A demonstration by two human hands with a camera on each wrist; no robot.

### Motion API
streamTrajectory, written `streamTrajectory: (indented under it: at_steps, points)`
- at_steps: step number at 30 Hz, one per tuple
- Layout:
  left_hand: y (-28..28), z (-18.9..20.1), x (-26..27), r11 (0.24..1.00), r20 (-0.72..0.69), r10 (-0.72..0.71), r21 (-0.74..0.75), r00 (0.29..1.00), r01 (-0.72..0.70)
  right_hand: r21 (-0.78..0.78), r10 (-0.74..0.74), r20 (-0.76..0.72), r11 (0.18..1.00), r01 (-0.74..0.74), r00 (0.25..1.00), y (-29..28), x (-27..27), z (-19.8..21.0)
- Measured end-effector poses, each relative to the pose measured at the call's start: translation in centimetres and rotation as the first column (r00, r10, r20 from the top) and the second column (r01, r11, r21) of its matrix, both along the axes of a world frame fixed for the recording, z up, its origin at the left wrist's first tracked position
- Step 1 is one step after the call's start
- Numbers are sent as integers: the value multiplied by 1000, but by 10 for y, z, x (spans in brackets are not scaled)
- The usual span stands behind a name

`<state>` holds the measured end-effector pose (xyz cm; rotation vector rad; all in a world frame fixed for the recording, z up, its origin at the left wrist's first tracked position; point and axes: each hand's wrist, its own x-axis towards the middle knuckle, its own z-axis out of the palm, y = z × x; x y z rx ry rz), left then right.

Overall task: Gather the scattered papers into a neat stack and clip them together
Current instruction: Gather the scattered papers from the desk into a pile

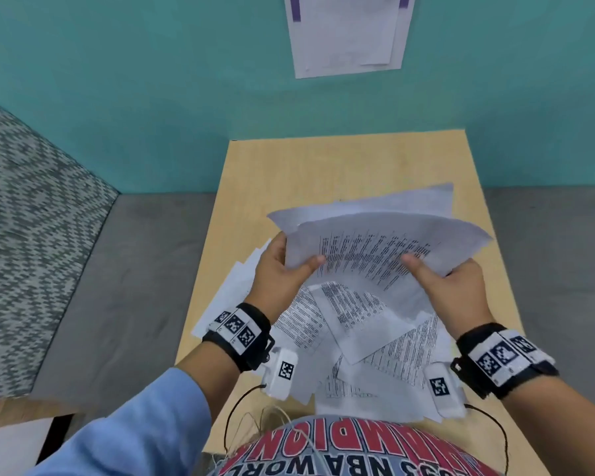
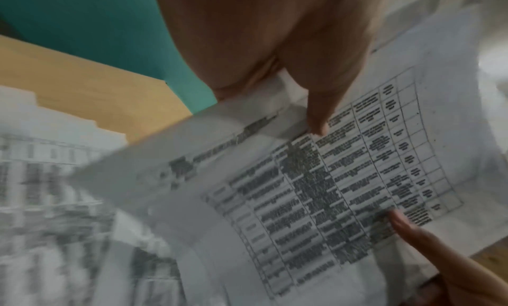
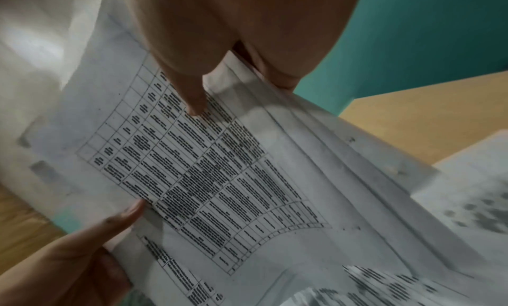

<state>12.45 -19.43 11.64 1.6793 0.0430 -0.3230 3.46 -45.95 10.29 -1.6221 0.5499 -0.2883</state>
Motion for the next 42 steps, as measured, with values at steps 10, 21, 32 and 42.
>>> streamTrajectory:
  at_steps: [10,21,32,42]
  points:
    - [0,-10,1,1000,-30,-8,16,1000,8,39,10,-32,999,-9,999,4,-3,-7]
    - [4,-18,4,993,-7,-101,60,995,102,49,115,-93,993,-111,989,0,-8,-20]
    - [-9,-13,-6,1000,-31,-6,-6,999,6,-46,48,-81,998,-52,996,11,-11,-16]
    - [-10,-30,-23,997,-79,-78,21,994,80,-106,49,-211,992,-72,976,27,-19,-20]
